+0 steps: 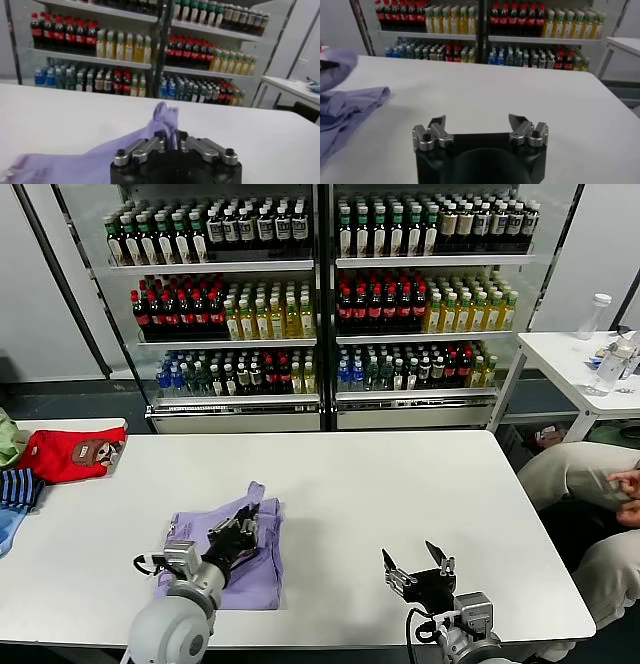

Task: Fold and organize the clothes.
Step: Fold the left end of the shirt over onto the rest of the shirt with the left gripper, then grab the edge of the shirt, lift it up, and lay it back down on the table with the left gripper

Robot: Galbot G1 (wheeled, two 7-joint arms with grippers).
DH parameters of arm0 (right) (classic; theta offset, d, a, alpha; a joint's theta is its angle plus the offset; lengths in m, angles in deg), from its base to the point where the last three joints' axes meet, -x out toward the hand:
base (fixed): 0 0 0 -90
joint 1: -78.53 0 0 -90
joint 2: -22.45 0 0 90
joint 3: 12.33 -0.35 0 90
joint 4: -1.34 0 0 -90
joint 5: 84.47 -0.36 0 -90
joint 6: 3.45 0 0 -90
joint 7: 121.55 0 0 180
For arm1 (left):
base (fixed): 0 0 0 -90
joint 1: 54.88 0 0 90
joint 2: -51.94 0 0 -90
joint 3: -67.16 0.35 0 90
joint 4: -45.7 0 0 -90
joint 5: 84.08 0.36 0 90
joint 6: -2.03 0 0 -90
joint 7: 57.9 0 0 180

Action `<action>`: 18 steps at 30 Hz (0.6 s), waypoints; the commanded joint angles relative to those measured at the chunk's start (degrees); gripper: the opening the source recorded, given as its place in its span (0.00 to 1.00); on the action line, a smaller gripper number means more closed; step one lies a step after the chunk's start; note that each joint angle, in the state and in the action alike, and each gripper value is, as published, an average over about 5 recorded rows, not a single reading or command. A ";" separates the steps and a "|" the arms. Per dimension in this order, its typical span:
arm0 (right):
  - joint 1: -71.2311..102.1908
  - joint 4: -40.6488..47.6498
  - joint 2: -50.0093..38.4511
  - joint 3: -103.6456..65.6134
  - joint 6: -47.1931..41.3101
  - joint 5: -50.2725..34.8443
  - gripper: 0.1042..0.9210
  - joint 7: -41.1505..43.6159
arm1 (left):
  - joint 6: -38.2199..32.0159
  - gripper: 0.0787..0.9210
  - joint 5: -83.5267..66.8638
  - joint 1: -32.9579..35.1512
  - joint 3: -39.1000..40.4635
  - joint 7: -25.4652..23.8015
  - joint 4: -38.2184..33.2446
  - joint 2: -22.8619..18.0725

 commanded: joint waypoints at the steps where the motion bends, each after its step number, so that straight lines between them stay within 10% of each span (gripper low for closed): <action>1: -0.47 0.45 0.05 0.05 0.01 -0.01 0.88 0.15 | -0.67 0.29 1.83 0.79 -6.23 0.54 -8.82 3.53; 7: -1.25 1.24 0.75 0.62 0.03 0.00 0.88 0.59 | -0.60 0.49 2.63 12.16 -25.42 -1.12 0.33 9.54; 18: -1.06 1.73 0.97 1.06 0.04 0.56 0.88 0.88 | -0.97 0.84 3.85 13.03 -22.06 -3.85 9.44 4.41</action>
